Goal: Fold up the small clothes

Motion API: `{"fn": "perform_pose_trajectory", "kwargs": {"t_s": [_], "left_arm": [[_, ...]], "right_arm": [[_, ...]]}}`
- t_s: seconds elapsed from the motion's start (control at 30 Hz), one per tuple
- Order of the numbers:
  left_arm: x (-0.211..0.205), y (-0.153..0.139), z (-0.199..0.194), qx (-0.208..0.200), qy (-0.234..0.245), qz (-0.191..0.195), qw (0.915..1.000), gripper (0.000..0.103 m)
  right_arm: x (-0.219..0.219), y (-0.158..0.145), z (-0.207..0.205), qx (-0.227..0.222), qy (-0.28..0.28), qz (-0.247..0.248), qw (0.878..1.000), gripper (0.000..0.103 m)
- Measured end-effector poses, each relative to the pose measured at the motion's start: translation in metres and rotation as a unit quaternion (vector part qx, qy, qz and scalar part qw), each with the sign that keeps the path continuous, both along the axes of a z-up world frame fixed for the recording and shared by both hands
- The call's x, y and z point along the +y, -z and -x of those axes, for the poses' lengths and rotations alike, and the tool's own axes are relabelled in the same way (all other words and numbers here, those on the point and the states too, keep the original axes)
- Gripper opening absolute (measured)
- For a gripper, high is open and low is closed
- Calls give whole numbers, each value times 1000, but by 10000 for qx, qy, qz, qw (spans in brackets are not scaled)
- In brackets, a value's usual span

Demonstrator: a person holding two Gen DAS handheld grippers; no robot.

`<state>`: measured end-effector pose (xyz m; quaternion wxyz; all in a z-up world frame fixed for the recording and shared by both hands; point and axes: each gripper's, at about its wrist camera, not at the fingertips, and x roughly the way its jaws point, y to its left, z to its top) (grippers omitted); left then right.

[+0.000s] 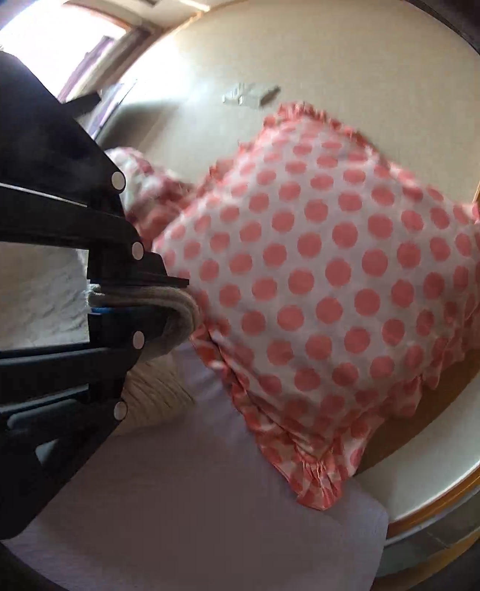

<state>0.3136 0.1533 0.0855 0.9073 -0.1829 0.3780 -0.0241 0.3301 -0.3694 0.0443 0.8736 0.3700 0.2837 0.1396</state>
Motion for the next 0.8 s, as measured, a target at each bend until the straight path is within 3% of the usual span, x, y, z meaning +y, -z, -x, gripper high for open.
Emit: {"fn": "perform_pose_trajectory", "kwargs": {"t_s": [0.07, 0.13, 0.17, 0.23, 0.27, 0.33, 0.37, 0.43, 0.5, 0.63, 0.77, 0.8], "left_arm": [[-3, 24, -33, 390, -130, -3, 9992, 8], [-2, 44, -50, 790, -262, 206, 9963, 9], [0, 47, -49, 782, -276, 298, 9961, 13], [4, 40, -40, 551, -207, 293, 9978, 14], [6, 34, -33, 455, -166, 282, 9984, 18], [14, 19, -17, 246, -377, 141, 9989, 39], [18, 10, -7, 86, -488, 83, 9987, 47], [21, -5, 12, -200, -504, 87, 9985, 47], [16, -15, 25, -358, -255, 181, 9989, 49], [-18, -2, 32, -51, 632, 318, 9975, 53], [-37, 47, 13, 793, 520, 18, 9955, 54], [-37, 57, 9, 896, 510, -62, 9947, 49]], "right_arm": [[7, 23, -37, 768, 178, 341, 9963, 8], [8, 47, -57, 1611, 186, 185, 9866, 9], [7, 52, -60, 1771, 179, 50, 9840, 12], [3, 44, -57, 1612, 125, -30, 9868, 18], [2, 37, -54, 1446, 68, -23, 9895, 28], [-2, 20, -41, 1108, 220, 25, 9936, 67], [-6, 10, -30, 894, 491, 117, 9947, 100], [-10, -9, -7, 188, 778, 107, 9967, 102], [-5, -17, 6, -79, 452, 50, 9989, 102], [40, 2, 14, 407, -767, 195, 9960, 102], [76, 39, 7, 1343, -1073, 713, 9825, 102], [82, 41, 8, 1252, -1063, 904, 9823, 102]]}}
